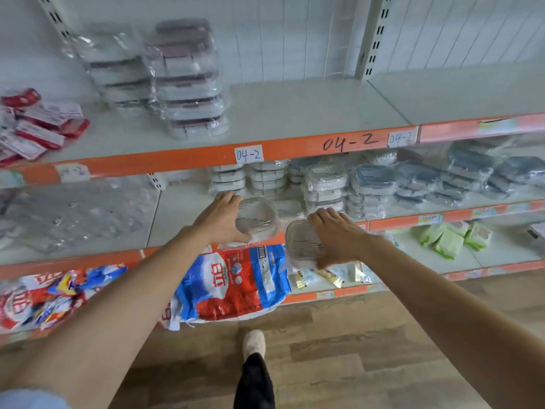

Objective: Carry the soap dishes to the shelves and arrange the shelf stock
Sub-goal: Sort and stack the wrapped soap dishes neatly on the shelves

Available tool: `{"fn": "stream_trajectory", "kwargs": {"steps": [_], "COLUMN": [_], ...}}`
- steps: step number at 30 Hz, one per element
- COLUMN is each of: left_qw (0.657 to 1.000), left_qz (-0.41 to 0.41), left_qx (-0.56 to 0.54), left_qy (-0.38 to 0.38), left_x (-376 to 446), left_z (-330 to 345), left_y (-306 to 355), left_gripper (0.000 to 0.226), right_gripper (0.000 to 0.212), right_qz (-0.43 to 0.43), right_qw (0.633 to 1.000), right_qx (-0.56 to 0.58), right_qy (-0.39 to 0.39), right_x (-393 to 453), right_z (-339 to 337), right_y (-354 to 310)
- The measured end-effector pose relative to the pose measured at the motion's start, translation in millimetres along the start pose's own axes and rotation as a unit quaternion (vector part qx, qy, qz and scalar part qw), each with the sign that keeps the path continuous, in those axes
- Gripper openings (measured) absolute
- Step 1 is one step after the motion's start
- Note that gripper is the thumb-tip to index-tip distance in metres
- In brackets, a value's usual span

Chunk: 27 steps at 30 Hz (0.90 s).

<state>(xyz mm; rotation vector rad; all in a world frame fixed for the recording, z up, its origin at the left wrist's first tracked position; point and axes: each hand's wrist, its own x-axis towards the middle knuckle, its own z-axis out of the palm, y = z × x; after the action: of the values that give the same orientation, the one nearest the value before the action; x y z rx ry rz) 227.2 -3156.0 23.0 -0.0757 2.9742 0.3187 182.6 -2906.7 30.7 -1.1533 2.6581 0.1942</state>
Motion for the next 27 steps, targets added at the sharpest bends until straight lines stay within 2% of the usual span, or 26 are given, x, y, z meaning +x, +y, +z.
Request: {"fn": "stream_trajectory", "kwargs": {"steps": [8, 15, 19, 22, 27], "left_qw": [0.991, 0.975, 0.973, 0.977, 0.985], "left_qz": [-0.067, -0.147, -0.168, -0.158, -0.12], "left_qx": [0.032, 0.01, 0.016, 0.005, 0.004], "left_qy": [0.108, 0.164, 0.157, 0.146, 0.126], "left_x": [-88.4, -118.6, -105.3, -81.8, -34.8], "left_z": [-91.2, -148.2, -169.5, -183.1, -196.7], "left_y": [-39.7, -109.0, -157.0, -188.4, -224.2], "left_gripper": [0.095, 0.095, 0.104, 0.101, 0.101], "right_gripper": [0.104, 0.097, 0.093, 0.094, 0.107], "right_qz": [-0.062, -0.128, -0.147, -0.133, -0.101], "right_qw": [0.996, 0.982, 0.977, 0.98, 0.987], "right_qx": [-0.003, -0.021, -0.034, -0.03, -0.035], "right_qy": [0.07, 0.137, 0.15, 0.142, 0.123], "right_x": [0.2, 55.9, 100.2, 133.4, 170.7], "right_z": [-79.6, -144.9, -165.3, -174.9, -186.4], "right_y": [-57.0, -115.3, -143.6, -154.6, -162.5]}}
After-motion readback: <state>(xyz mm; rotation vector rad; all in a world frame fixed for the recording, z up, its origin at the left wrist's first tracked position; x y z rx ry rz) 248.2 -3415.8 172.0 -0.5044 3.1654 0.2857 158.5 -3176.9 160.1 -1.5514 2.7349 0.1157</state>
